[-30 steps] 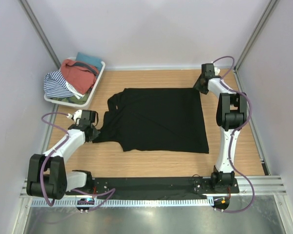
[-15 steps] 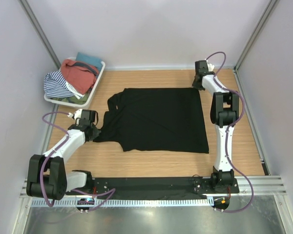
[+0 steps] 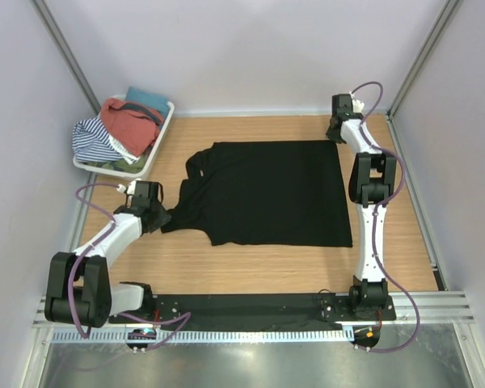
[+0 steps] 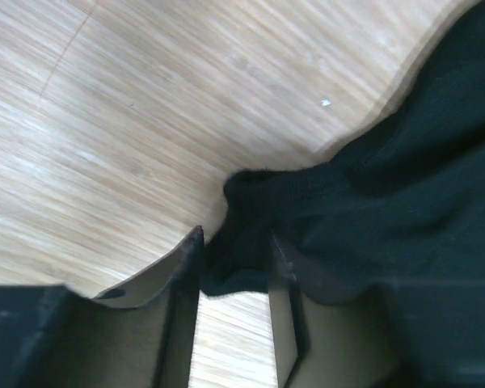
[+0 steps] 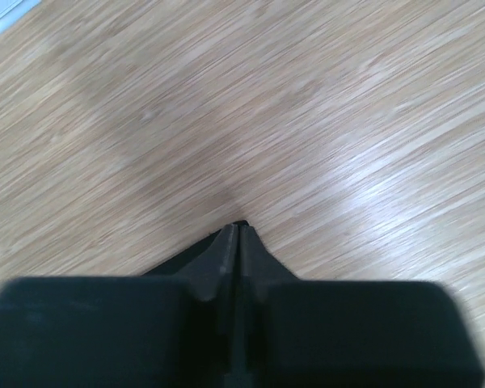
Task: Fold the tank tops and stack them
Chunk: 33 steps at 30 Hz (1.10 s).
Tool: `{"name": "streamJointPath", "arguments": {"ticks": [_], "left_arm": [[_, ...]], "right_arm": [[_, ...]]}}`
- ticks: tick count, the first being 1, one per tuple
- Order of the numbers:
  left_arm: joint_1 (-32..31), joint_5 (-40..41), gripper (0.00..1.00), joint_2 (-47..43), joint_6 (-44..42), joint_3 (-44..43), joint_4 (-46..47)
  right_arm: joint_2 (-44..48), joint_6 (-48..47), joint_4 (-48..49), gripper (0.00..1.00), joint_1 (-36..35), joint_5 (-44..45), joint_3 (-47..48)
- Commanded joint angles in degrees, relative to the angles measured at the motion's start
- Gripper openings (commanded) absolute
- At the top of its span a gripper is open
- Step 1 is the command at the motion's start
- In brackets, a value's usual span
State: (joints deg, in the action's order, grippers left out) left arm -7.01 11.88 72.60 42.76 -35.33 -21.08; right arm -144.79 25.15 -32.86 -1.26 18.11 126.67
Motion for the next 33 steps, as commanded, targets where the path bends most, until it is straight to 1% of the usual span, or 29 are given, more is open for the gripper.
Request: {"name": "streamJointPath", "arguments": {"ticks": [1, 2, 4, 5, 8, 11, 12, 13, 14, 15, 16, 17, 18, 19, 20, 21, 23, 24, 25, 26, 27, 28, 29, 31, 33], "left_arm": [[0.2, -0.7, 0.41, -2.5, -1.2, 0.3, 3.4], [0.1, 0.2, 0.63, -3.3, -1.1, 0.1, 3.4], [0.2, 1.2, 0.80, -4.3, -0.8, -0.3, 2.7], [0.2, 1.4, 0.86, -5.4, -0.8, -0.9, 2.7], [0.1, 0.2, 0.88, -6.4, -0.3, -2.9, 3.1], [0.2, -0.6, 0.87, -5.5, -0.4, -6.3, 3.7], [0.1, -1.2, 0.87, -4.1, -0.5, -7.3, 4.0], [0.2, -1.7, 0.87, -3.4, -0.6, -8.2, 4.5], [0.2, -2.3, 0.87, -2.4, -0.9, -10.0, 4.7], [0.2, -3.4, 0.87, -0.6, -1.0, -10.9, 5.8], [0.1, -4.5, 0.87, 0.5, -1.2, -11.6, 6.7], [0.1, -5.4, 0.87, 1.7, -1.5, -13.0, 7.4], [0.1, -6.0, 0.86, 4.4, -1.6, -14.0, 8.4], [0.0, -6.7, 0.83, 5.9, -1.8, -15.1, 8.4], [-0.2, -7.0, 0.82, 7.4, -2.0, -17.8, 8.5], [-0.4, -7.4, 0.80, 10.9, -2.2, -19.2, 8.5], [-1.1, -8.1, 0.78, 14.3, -2.5, -23.5, 8.5], [-1.4, -8.2, 0.77, 15.7, -3.0, -24.9, 8.5], [-1.7, -7.8, 0.76, 19.0, -3.3, -27.7, 8.5], [-2.1, -7.6, 0.76, 20.6, -3.6, -29.1, 8.3], [-2.1, -7.5, 0.75, 22.0, -4.3, -30.5, 7.9], [-2.2, -7.5, 0.73, 25.5, -4.4, -33.3, 7.6], [-2.1, -7.2, 0.71, 27.0, -4.8, -34.7, 7.4], [-2.2, -7.0, 0.68, 31.7, -5.7, -39.1, 6.0], [-2.1, -7.5, 0.65, 34.8, -6.0, -42.0, 4.7]], "right_arm": [[0.8, 0.0, -0.4, 0.17, 0.6, -1.1, 2.5], [1.1, 0.1, -0.4, 0.35, 0.5, -1.8, 2.4], [2.7, -0.1, 0.3, 0.43, 0.5, -2.1, 1.0], [3.5, -0.1, 0.7, 0.46, 0.5, -2.5, 0.5], [6.6, -0.4, 0.6, 0.50, 0.5, -3.0, -0.7], [10.6, -0.7, -0.7, 0.58, 0.5, -3.2, -1.5], [11.9, -0.8, -1.1, 0.62, 0.5, -2.9, -2.7], [13.3, -0.8, -1.7, 0.70, 0.6, -2.5, -3.6], [14.6, -0.8, -1.8, 0.74, 0.6, -1.8, -4.8], [18.2, -1.0, -1.9, 0.75, 0.4, -1.2, -8.1], [20.1, -1.0, -1.2, 0.75, 0.2, -1.4, -10.3], [22.5, -1.1, -0.5, 0.74, -0.1, -2.3, -15.7], [26.9, -1.1, 1.2, 0.72, -0.4, -3.9, -18.6], [29.5, -1.2, 2.2, 0.65, -1.6, -4.8, -21.5], [31.6, -1.2, 2.7, 0.64, -2.3, -5.5, -26.7], [35.6, -1.3, 3.3, 0.61, -3.0, -6.0, -29.1], [39.1, -1.7, 3.9, 0.56, -6.7, -5.9, -35.7], [42.6, -1.7, 4.2, 0.55, -8.3, -5.6, -37.8], [44.1, -1.6, 4.6, 0.52, -10.8, -6.2, -39.8], [46.1, -1.6, 5.1, 0.51, -12.4, -6.6, -44.2], [47.7, -1.5, 6.6, 0.50, -13.8, -7.0, -46.4], [50.8, -0.9, 7.1, 0.45, -15.0, -7.4, -48.7], [52.2, -0.7, 7.7, 0.42, -17.4, -8.8, -52.6], [56.2, 0.2, 9.3, 0.36, -20.1, -9.6, -56.5], [58.0, 1.2, 10.5, 0.31, -24.0, -12.1, -61.3]]}}
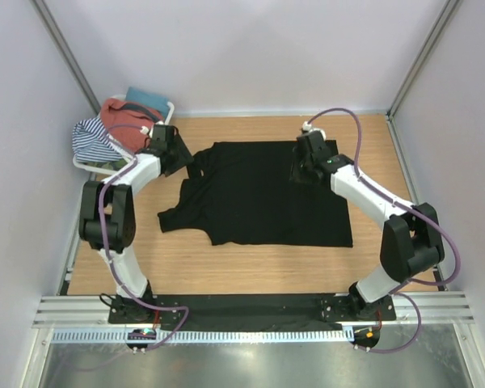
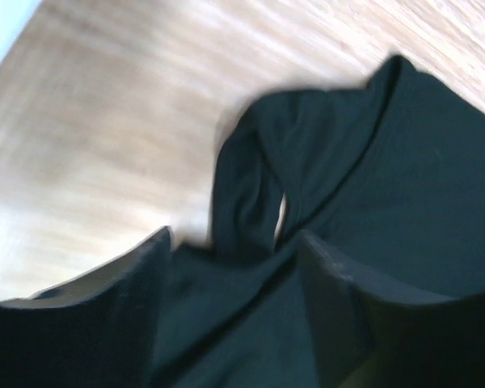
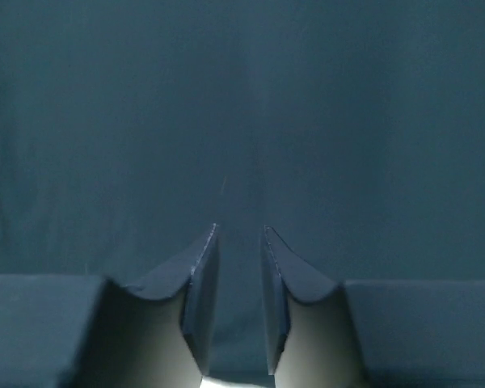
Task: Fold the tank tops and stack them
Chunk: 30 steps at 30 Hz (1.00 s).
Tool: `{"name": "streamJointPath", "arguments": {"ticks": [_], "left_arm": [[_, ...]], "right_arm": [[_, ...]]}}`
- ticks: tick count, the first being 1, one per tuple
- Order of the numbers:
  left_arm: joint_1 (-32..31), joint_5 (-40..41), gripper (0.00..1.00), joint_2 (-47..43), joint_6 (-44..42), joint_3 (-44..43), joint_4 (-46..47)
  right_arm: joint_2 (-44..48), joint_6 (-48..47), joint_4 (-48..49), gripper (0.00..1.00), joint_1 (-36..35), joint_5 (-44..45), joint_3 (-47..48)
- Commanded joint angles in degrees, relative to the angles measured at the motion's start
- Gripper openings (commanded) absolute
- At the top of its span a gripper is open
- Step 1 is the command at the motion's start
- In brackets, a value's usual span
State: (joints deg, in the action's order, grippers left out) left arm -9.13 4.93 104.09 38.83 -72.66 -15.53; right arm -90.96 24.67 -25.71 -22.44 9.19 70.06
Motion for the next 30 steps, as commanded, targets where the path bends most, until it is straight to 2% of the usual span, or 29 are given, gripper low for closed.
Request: {"name": "streamJointPath", "arguments": {"ticks": [1, 4, 9, 15, 22, 26, 29, 30], "left_arm": [[0.0, -0.8, 0.61, 4.5, -2.3, -6.9, -1.1], [0.0, -1.7, 0.55, 8.9, -2.3, -9.7, -2.0], [0.0, -2.4, 0.52, 12.7, -2.3, -12.1, -2.3], [-0.1, -3.2, 0.45, 15.3, -2.4, -13.8, -2.8], [-0.1, -2.8, 0.37, 18.6, -2.9, -16.7, -4.5], [-0.1, -1.8, 0.22, 20.5, -3.7, -18.7, -6.2], [0.0, -0.5, 0.16, 21.6, -4.9, -20.2, -7.1], [-0.1, 0.0, 0.07, 21.8, -5.4, -21.2, -7.8]], "right_arm": [[4.7, 2.0, 3.8, 0.30, -4.1, -4.4, -6.1], [5.5, 3.2, 4.1, 0.25, -9.0, -5.9, -10.5], [4.7, 4.4, 4.1, 0.15, -14.6, -5.0, -13.0], [3.2, 4.2, 1.6, 0.05, -16.8, -0.7, -14.3], [0.4, 4.1, 1.7, 0.01, -17.4, -0.2, -16.4], [-0.9, 3.7, 0.0, 0.01, -18.3, 2.1, -16.3], [-1.8, 3.3, -1.4, 0.01, -18.9, 3.3, -16.0], [-2.0, 3.2, -1.8, 0.01, -19.1, 3.6, -16.0]]}}
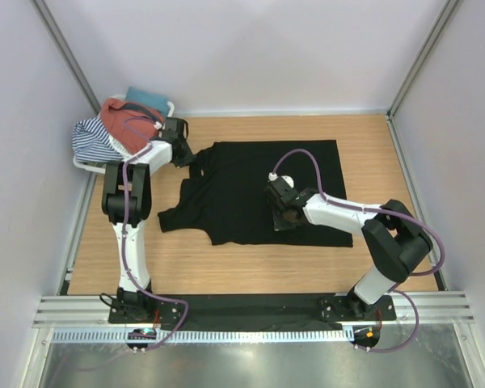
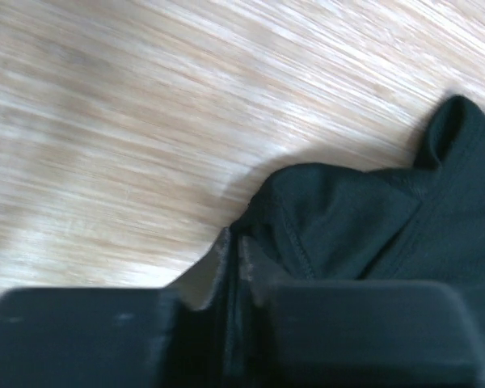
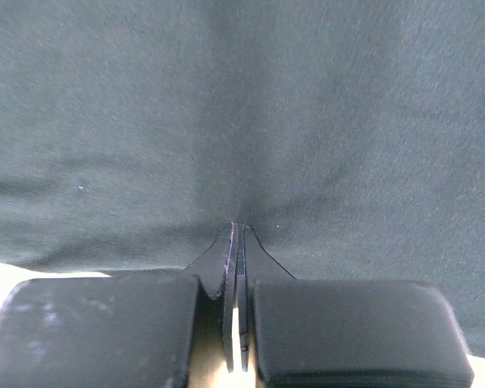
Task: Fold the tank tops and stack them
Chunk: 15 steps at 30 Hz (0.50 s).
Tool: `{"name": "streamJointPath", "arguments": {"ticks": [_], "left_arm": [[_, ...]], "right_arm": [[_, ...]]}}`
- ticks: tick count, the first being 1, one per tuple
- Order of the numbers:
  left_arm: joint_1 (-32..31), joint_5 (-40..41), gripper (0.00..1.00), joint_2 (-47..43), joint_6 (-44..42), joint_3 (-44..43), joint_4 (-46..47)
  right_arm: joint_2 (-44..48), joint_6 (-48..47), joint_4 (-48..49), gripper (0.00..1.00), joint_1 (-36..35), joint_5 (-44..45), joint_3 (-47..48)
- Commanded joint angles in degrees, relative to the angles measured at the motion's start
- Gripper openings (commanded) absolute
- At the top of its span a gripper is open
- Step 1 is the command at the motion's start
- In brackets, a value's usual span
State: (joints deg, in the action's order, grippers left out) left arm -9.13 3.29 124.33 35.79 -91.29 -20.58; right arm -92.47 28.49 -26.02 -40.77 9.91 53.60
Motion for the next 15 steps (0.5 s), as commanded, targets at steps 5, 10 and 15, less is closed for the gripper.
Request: {"name": "streamJointPath", "arguments": {"ticks": [5, 10, 15], "left_arm": [[-0.1, 5.2, 0.00, 1.6, -5.2, -5.0, -5.5], [-0.1, 10.8, 0.00, -0.6, -7.4, -5.5, -6.5], [-0.7, 17.5, 0.00, -2.9, -10.0, -7.0, -7.0]], "right_arm": [[-1.0, -0.5, -1.4, 0.01, -1.2, 3.0, -0.3], [-1.3, -0.5, -1.0, 0.01, -1.1, 2.8, -1.0], [-2.1, -0.3, -0.4, 0.01, -1.3, 2.1, -1.4]]}}
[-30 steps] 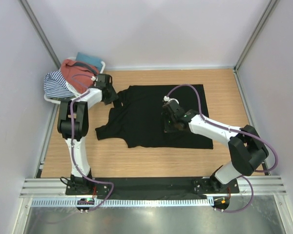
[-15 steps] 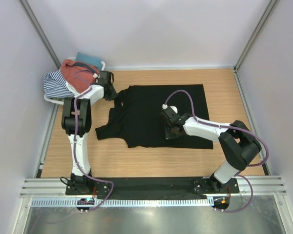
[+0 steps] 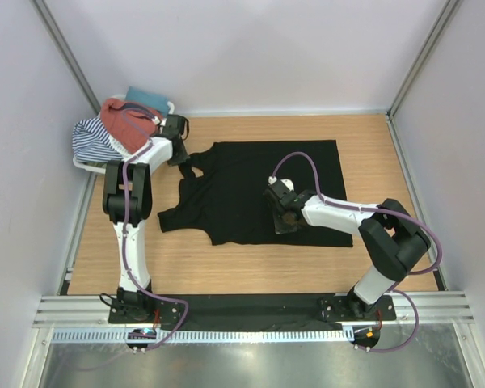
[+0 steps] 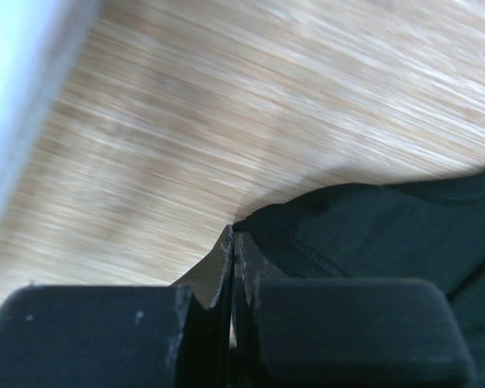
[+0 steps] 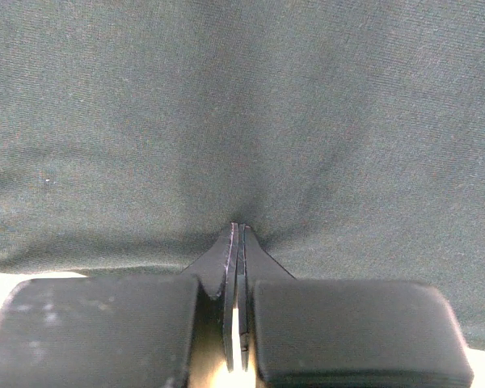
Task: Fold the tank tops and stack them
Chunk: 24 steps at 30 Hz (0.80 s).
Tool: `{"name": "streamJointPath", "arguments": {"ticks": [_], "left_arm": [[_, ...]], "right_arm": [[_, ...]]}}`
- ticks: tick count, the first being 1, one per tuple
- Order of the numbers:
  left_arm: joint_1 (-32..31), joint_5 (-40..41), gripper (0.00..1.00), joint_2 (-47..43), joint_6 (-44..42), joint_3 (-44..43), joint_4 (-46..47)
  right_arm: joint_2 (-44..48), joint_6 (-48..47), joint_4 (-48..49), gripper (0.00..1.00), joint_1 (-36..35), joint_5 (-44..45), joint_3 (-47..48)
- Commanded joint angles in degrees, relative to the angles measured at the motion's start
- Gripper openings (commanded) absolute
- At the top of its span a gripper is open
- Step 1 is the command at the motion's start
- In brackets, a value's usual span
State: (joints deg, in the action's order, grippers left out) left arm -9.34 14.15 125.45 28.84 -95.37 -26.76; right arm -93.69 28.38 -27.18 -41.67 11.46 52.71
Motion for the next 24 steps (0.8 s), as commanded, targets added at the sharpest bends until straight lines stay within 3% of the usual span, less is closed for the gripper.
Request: {"name": "streamJointPath", "arguments": {"ticks": [1, 8, 15, 18, 19, 23, 24], "left_arm": [[-0.8, 7.8, 0.00, -4.2, -4.0, -3.3, -0.9], [-4.1, 18.3, 0.00, -1.6, -9.4, -10.2, -3.2], [-9.4, 35.8, 0.00, 3.3, -17.9, -18.6, -4.1], [-9.3, 35.8, 0.01, 4.1, -16.9, -20.5, -6.2], [-9.1, 33.0, 0.04, 3.8, -16.1, -20.4, -7.0], [-8.4, 22.7, 0.45, 0.1, -10.7, -14.8, -7.3], [-8.3, 21.0, 0.48, -2.0, -9.2, -13.3, -6.4]], "right_arm": [[-0.9, -0.1, 0.8, 0.01, -0.3, 0.5, -0.6], [-0.7, 0.2, 1.1, 0.01, -0.6, 0.1, -1.3], [-1.2, 0.8, 1.9, 0.01, -0.9, -0.5, -2.3], [-1.2, 1.0, 2.0, 0.01, -1.1, -0.5, -2.6], [-1.1, 0.9, 2.0, 0.01, -1.0, -0.5, -2.7], [-1.1, 1.0, 2.0, 0.01, -1.1, -0.5, -2.7], [-1.1, 1.0, 2.0, 0.01, -1.1, -0.6, -2.5]]}}
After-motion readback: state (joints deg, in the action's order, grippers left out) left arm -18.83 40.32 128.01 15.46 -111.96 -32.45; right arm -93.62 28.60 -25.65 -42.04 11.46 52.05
